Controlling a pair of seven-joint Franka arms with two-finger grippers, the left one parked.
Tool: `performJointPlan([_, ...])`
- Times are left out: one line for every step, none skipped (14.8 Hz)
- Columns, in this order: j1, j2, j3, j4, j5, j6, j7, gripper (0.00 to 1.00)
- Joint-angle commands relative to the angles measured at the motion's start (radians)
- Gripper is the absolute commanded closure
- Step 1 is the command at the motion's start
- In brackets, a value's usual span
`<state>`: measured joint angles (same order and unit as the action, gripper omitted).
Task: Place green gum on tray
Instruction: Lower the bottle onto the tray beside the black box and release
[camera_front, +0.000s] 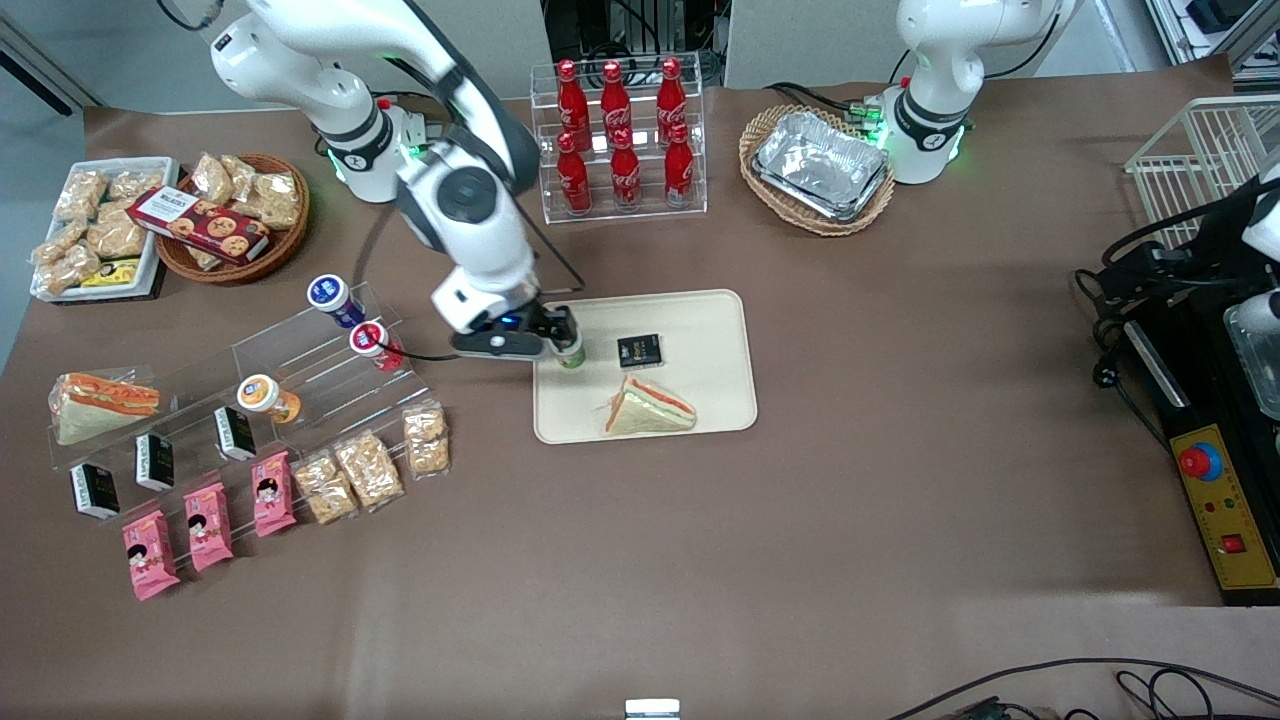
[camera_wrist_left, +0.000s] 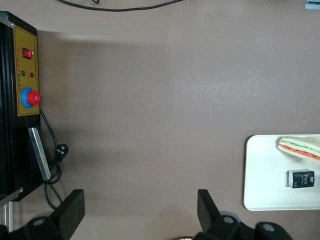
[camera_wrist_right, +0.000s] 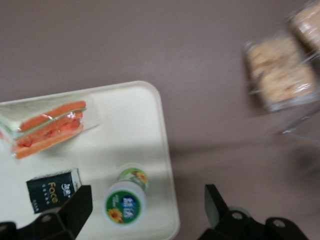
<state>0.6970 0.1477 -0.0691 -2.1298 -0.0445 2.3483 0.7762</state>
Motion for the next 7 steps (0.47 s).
performJointPlan([-0.143, -0.063, 0.003, 0.158, -0.015, -0.278, -0.173, 0.0])
performJointPlan([-0.196, -0.063, 0.005, 0.224, -0.015, -0.365, -0.243, 0.0])
performJointPlan([-0.245, -0.063, 0.005, 0.281, -0.014, -0.436, -0.303, 0.0])
performJointPlan([-0.292, -0.066, 0.005, 0.332, -0.014, -0.496, -0.355, 0.0])
performJointPlan([-0.339, -0.072, 0.005, 0.379, -0.014, -0.545, -0.401, 0.0])
performJointPlan([-0.384, -0.076, 0.005, 0.418, -0.014, -0.582, -0.447, 0.0])
performJointPlan([-0.425, -0.088, 0.003, 0.445, -0.015, -0.613, -0.497, 0.0])
